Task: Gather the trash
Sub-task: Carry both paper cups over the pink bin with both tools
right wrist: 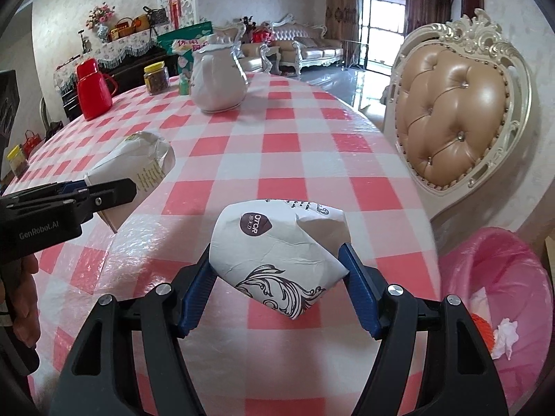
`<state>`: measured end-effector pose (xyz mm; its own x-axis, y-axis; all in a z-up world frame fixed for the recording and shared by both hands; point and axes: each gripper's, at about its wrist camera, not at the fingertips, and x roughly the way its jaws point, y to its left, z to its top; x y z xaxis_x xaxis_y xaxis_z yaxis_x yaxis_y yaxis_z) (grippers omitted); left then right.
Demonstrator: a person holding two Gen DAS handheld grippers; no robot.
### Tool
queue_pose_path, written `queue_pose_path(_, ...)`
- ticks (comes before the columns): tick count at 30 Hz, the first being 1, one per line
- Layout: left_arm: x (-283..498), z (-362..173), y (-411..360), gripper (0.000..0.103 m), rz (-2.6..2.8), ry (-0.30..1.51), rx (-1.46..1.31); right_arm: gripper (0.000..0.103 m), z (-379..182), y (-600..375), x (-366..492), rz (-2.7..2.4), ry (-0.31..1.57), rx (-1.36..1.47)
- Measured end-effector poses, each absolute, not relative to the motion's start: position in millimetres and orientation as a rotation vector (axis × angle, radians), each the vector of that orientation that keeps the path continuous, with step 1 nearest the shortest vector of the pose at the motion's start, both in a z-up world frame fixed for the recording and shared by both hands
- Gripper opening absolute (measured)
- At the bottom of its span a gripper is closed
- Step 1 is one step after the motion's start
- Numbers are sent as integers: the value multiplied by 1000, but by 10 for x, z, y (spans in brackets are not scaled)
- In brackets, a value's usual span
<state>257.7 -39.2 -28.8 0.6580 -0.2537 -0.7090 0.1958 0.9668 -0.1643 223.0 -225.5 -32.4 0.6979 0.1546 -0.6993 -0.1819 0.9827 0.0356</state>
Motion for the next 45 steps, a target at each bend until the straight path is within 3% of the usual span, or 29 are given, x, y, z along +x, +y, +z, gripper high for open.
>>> queue_pose_path(45, 2026, 121, -1771, 46, -432, 725, 95, 67, -98, -4084, 1655, -60, 707, 114)
